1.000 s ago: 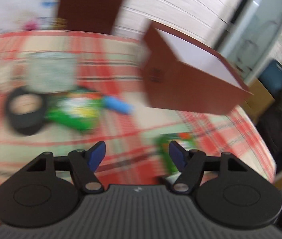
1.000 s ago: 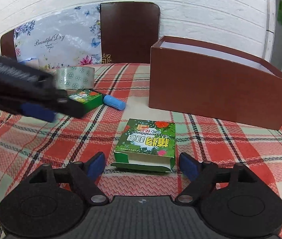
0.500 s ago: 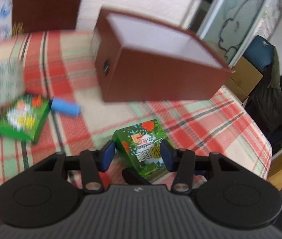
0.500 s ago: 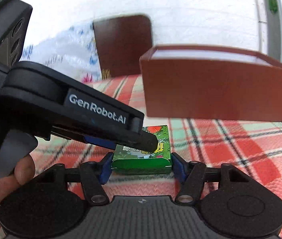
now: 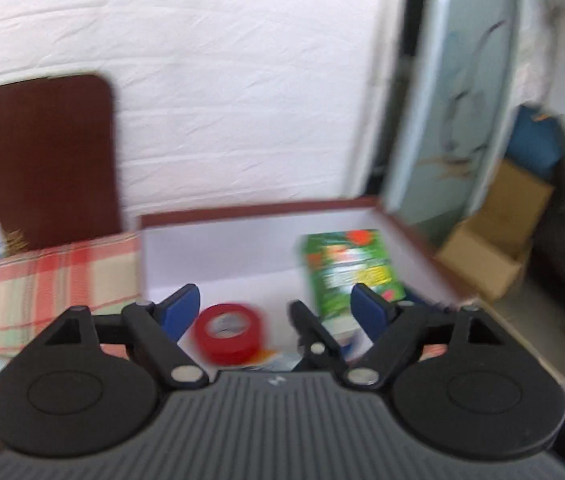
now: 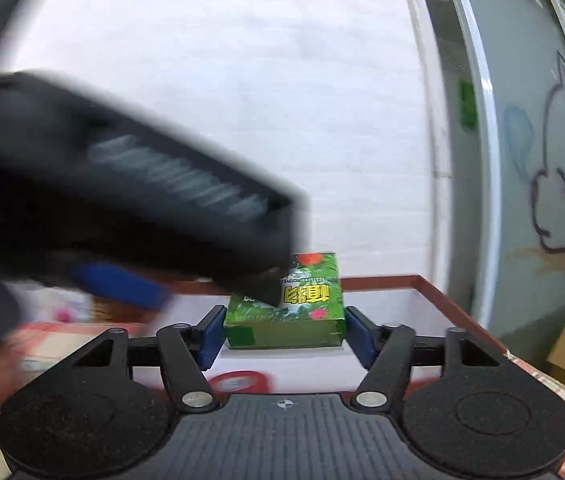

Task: Organize objects
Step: 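Drop the green snack box into the brown box, then grasp the second green snack packet with the left gripper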

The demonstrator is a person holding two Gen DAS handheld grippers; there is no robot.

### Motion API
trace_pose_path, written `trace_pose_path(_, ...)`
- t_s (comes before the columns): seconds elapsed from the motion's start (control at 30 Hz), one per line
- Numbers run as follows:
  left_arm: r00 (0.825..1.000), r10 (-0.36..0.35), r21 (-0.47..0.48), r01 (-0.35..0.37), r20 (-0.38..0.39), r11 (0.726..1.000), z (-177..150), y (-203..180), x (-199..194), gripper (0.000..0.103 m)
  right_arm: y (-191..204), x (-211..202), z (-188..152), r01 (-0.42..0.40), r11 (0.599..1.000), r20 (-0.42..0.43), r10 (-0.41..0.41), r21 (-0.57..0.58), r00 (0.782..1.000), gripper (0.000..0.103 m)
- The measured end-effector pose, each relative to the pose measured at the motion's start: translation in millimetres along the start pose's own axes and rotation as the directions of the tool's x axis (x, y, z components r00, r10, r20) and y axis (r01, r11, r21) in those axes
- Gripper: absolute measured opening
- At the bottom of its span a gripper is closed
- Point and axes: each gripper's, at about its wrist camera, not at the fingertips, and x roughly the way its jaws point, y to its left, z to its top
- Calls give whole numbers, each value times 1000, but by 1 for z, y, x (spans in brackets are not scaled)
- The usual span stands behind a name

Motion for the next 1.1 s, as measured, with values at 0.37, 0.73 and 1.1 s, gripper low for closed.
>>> trace_pose_path(0.37,998,51,-50,-53,-46,997,-91,71,-47,81,-5,-44,-47,31,999,29,-32,26,999,75)
trace_pose_path(0.73,923,341,-262,-379,-180,887,-176,199,-91,81,102,-42,-70,-321,947,-303,311,17,901,74)
trace_pose_path(1.1,926,377,-263,-368,-19,892,-196,243,-106,95,201,-17,-67,-482,853,-388,383,-199,838,77)
